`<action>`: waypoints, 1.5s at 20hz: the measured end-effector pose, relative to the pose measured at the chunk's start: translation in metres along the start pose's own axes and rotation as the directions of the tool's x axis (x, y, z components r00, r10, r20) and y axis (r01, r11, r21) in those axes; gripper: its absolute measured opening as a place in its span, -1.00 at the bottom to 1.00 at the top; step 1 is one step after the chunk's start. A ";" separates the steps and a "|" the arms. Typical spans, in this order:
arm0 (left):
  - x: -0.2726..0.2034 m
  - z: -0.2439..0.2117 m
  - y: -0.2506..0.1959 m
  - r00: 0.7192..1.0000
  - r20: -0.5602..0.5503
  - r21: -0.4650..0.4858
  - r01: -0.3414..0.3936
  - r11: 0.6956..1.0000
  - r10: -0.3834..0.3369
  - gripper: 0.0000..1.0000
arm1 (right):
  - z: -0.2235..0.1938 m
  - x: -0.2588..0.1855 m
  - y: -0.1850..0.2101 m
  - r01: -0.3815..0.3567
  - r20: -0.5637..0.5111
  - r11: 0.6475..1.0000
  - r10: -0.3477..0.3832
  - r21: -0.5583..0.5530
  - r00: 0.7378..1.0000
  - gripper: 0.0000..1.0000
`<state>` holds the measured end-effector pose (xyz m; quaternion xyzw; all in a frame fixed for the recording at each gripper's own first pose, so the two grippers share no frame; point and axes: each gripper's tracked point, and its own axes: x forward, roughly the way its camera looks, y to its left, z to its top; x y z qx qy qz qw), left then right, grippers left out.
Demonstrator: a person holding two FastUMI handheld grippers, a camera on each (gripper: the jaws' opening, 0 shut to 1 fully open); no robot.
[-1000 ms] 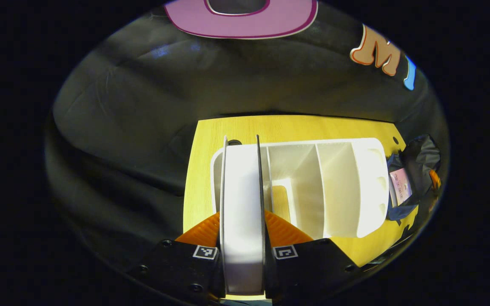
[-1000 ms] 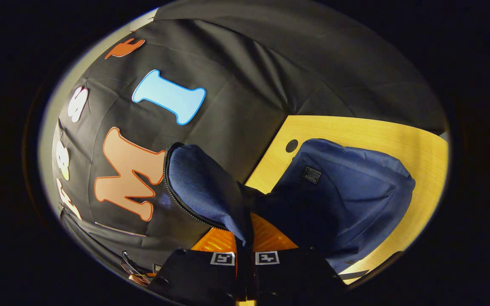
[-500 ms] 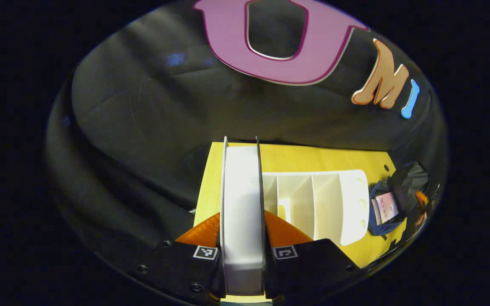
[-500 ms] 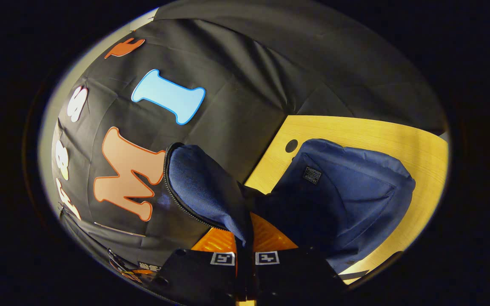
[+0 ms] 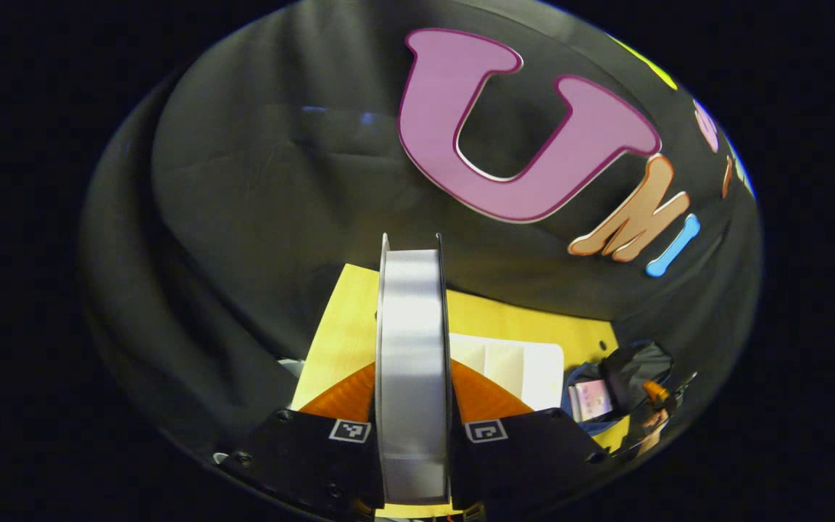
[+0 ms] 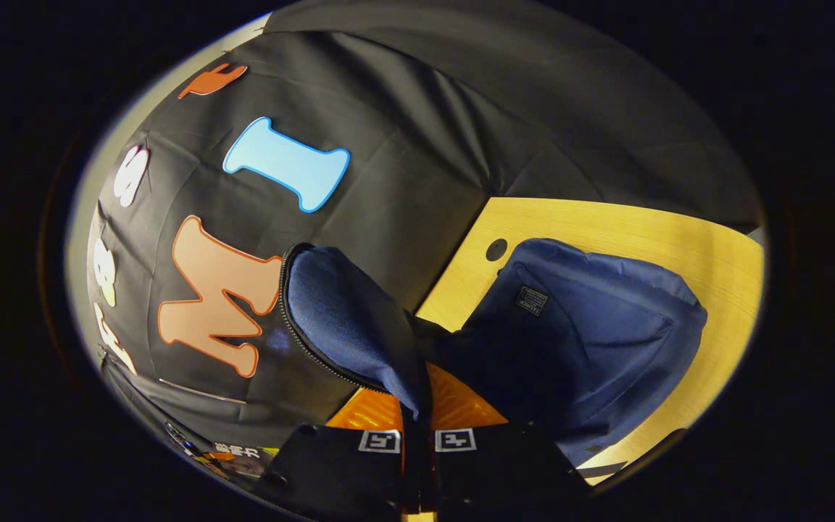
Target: Open the schoolbag, grab two books from the bookshelf and put them into the schoolbag.
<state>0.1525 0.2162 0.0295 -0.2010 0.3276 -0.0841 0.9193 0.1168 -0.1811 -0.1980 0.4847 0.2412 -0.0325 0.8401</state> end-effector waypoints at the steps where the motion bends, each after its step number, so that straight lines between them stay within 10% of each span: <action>1: -0.003 0.005 -0.005 0.999 0.016 -0.053 0.040 0.998 -0.039 -0.35 | -0.001 -0.001 -0.001 0.000 0.000 1.000 0.000 0.000 1.000 -0.93; 13: -0.026 0.008 -0.044 0.942 0.147 -0.361 0.334 0.871 -0.300 -0.34 | 0.001 0.000 0.001 0.005 0.000 1.000 -0.005 0.000 1.000 -0.92; 30: 0.023 -0.051 -0.140 0.850 0.151 -0.528 0.501 0.686 -0.504 -0.35 | -0.003 -0.003 0.003 0.006 -0.004 1.000 -0.006 0.008 1.000 -0.93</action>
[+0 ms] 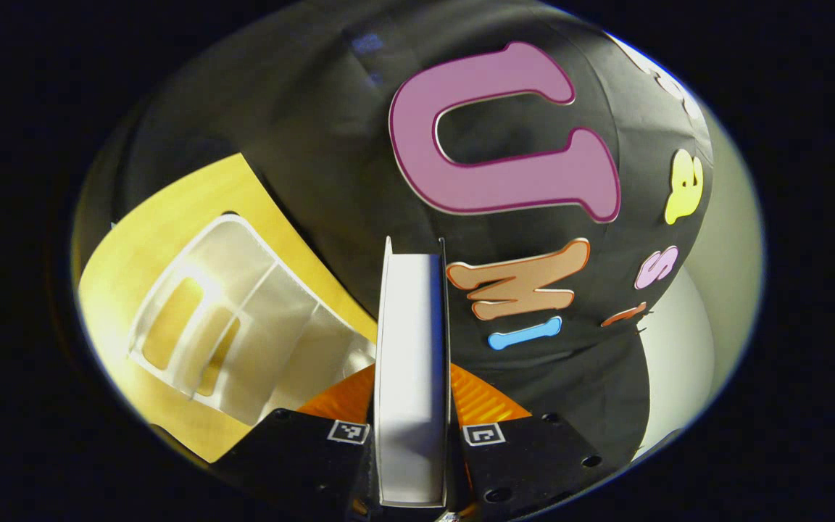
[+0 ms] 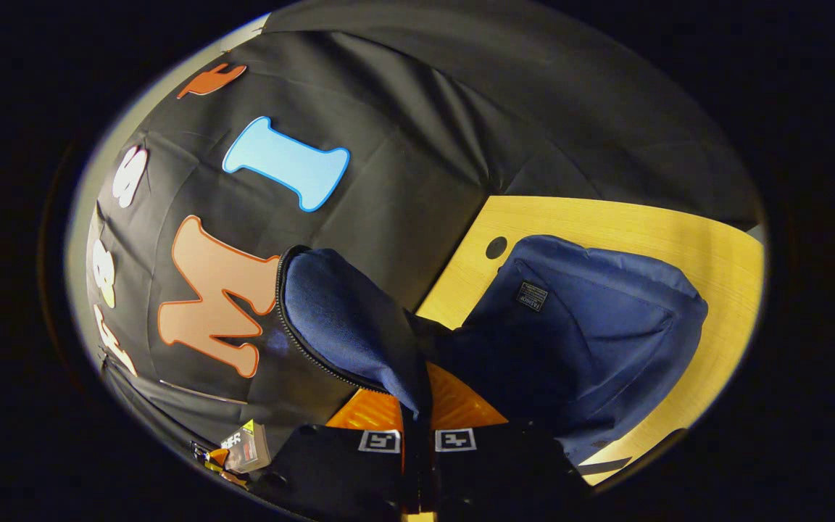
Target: Open the schoolbag, grab two books from the bookshelf and put them into the schoolbag.
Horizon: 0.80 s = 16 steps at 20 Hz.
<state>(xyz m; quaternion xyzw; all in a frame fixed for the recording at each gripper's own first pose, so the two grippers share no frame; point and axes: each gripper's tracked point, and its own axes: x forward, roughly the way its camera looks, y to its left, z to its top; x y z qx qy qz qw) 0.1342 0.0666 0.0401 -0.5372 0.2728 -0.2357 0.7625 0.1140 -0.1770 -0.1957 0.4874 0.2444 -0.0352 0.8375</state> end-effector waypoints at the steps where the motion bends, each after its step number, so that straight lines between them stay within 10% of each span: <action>1: 0.009 -0.008 0.000 1.000 -0.013 -0.003 0.000 1.000 0.000 -0.35 | -0.001 -0.001 0.000 -0.001 0.000 1.000 0.001 0.002 1.000 -0.92; 16: 0.132 -0.140 -0.006 0.975 -0.222 -0.035 -0.011 0.999 0.003 -0.35 | 0.001 0.000 0.002 -0.014 -0.002 1.000 0.014 0.010 1.000 -0.94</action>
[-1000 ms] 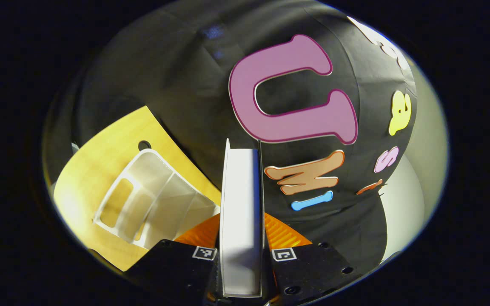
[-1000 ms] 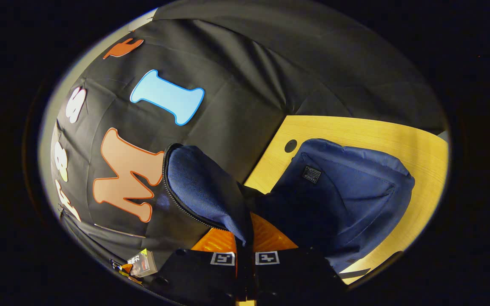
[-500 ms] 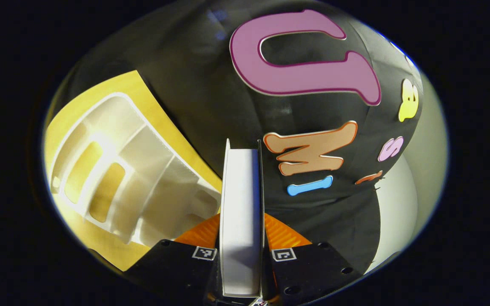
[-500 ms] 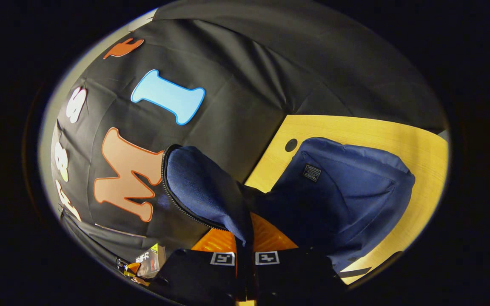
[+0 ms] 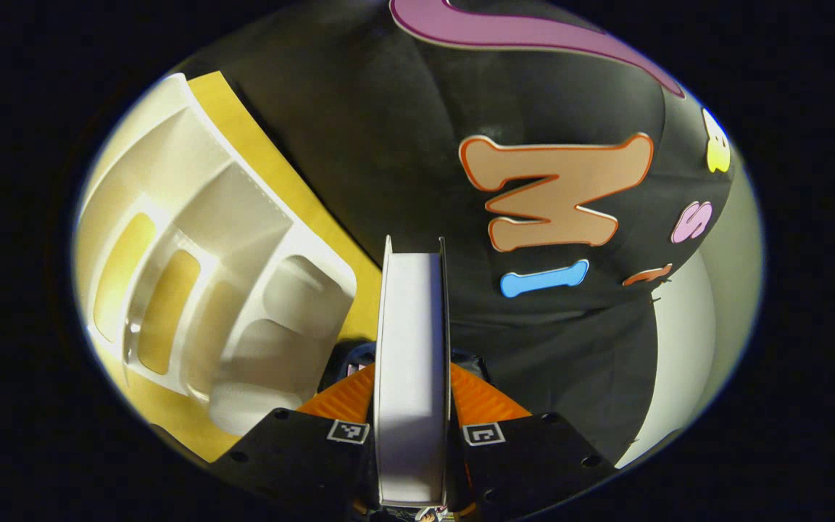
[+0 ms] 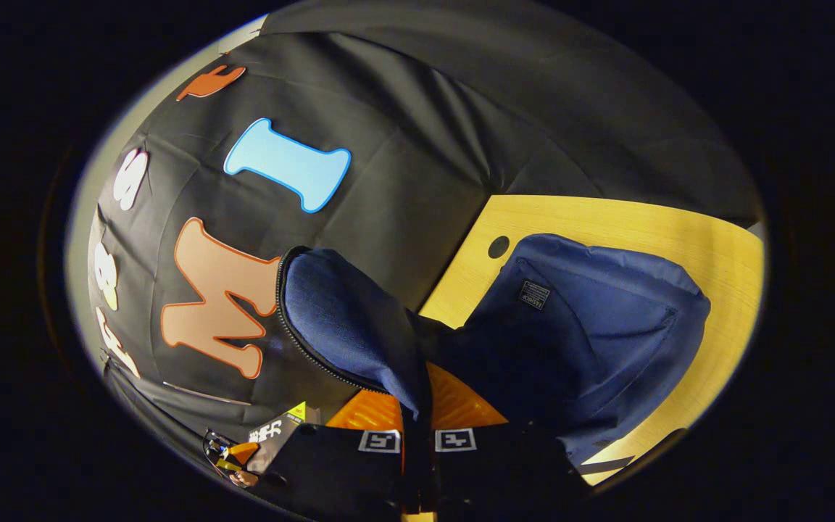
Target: Open the schoolbag, grab two books from the bookshelf and put them into the schoolbag.
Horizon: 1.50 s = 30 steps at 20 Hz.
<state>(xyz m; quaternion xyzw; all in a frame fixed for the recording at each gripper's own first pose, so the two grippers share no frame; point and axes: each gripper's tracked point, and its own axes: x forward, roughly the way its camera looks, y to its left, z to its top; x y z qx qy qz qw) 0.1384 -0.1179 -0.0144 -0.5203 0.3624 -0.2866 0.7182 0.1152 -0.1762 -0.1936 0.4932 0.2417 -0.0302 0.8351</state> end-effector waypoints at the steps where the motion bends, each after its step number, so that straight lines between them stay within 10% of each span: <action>1: 0.009 -0.010 0.004 1.000 -0.017 0.001 -0.006 1.000 0.006 -0.31 | -0.001 0.000 -0.001 0.000 0.000 1.000 0.000 -0.001 1.000 -0.92; 30: 0.214 -0.200 0.031 0.952 -0.270 0.032 -0.140 0.990 0.143 -0.34 | 0.008 0.001 0.010 -0.096 -0.034 0.995 0.097 0.017 0.995 -0.93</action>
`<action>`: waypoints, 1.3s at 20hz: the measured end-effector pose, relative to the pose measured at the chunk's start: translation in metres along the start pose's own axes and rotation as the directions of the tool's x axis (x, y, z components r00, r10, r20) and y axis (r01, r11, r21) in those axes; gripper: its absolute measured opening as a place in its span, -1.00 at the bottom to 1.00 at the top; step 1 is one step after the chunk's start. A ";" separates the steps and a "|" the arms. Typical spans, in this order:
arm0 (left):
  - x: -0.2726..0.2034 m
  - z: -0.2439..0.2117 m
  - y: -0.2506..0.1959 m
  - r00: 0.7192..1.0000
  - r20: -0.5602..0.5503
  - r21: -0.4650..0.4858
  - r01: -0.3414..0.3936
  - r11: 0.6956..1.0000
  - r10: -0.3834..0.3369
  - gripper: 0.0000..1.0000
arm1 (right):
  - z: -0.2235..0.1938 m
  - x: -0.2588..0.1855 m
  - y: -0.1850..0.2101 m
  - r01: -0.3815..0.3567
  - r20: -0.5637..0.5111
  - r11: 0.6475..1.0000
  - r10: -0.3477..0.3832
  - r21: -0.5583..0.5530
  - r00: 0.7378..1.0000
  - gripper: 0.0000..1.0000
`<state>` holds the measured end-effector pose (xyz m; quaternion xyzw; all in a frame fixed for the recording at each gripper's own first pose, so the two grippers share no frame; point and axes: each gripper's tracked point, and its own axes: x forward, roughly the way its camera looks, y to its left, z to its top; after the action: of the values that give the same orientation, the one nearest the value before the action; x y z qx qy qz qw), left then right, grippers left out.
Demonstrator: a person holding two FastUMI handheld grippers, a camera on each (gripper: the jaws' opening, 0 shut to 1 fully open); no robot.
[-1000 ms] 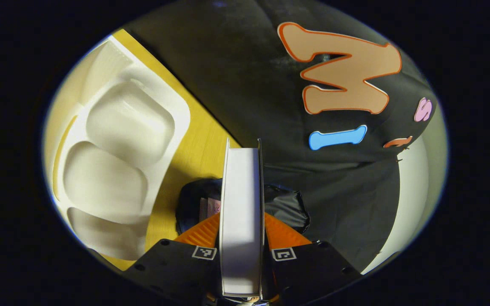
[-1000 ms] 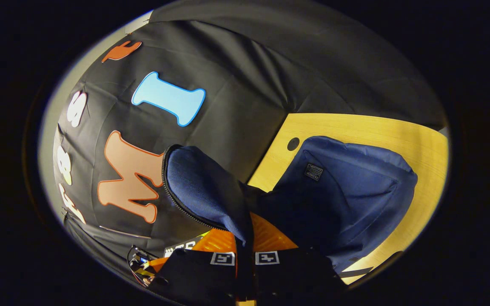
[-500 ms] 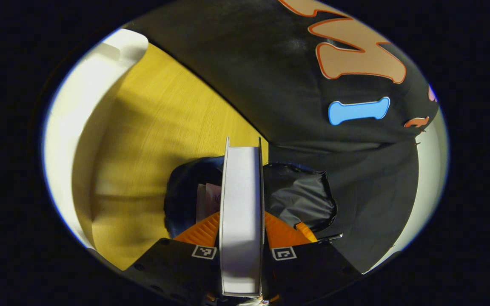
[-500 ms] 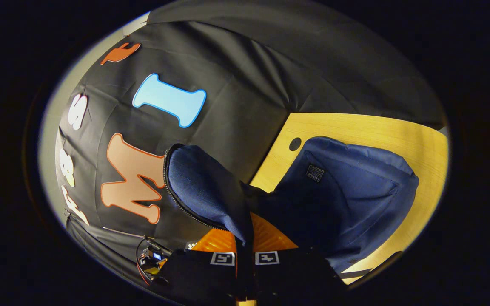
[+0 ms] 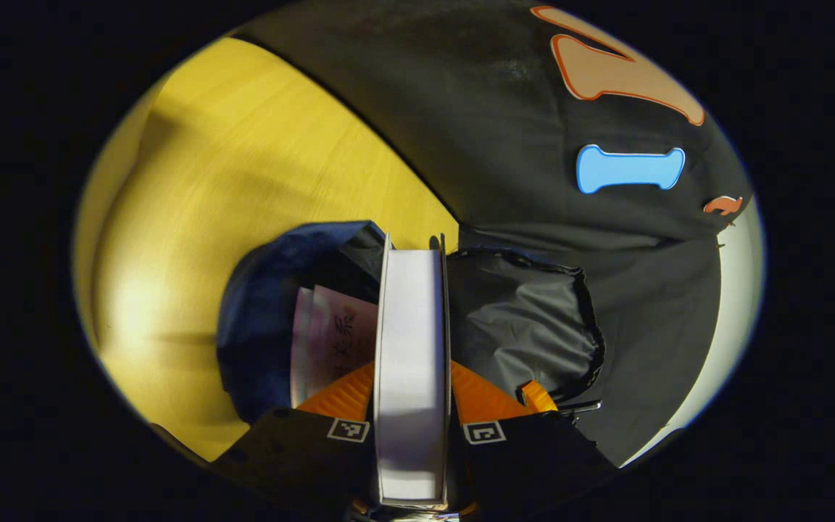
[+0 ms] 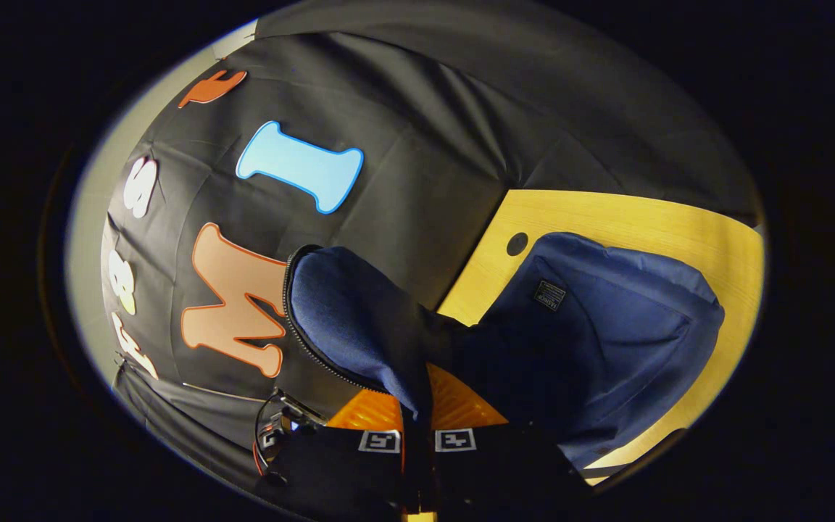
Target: Open the schoolbag, grab two books from the bookshelf and put them into the schoolbag.
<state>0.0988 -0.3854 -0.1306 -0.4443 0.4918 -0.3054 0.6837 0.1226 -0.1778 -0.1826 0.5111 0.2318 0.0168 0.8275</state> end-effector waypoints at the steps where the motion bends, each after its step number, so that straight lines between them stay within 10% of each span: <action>1: 0.006 -0.005 0.001 1.000 -0.008 -0.001 0.004 1.000 -0.004 -0.39 | 0.000 0.001 0.001 -0.005 0.000 1.000 0.005 -0.001 1.000 -0.94; 15: 0.068 -0.031 -0.011 0.992 0.073 -0.175 0.116 0.978 -0.105 -0.35 | -0.012 0.008 0.012 -0.063 -0.050 0.998 0.061 -0.029 0.997 -0.92; 26: 0.086 -0.044 0.001 0.999 0.042 -0.230 0.044 0.972 -0.035 -0.26 | -0.007 0.011 0.007 -0.051 -0.043 0.998 0.049 -0.046 0.998 -0.94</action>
<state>0.0855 -0.4722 -0.1712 -0.5361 0.5022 -0.2513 0.6303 0.1309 -0.1661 -0.1833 0.4969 0.2356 0.0538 0.8335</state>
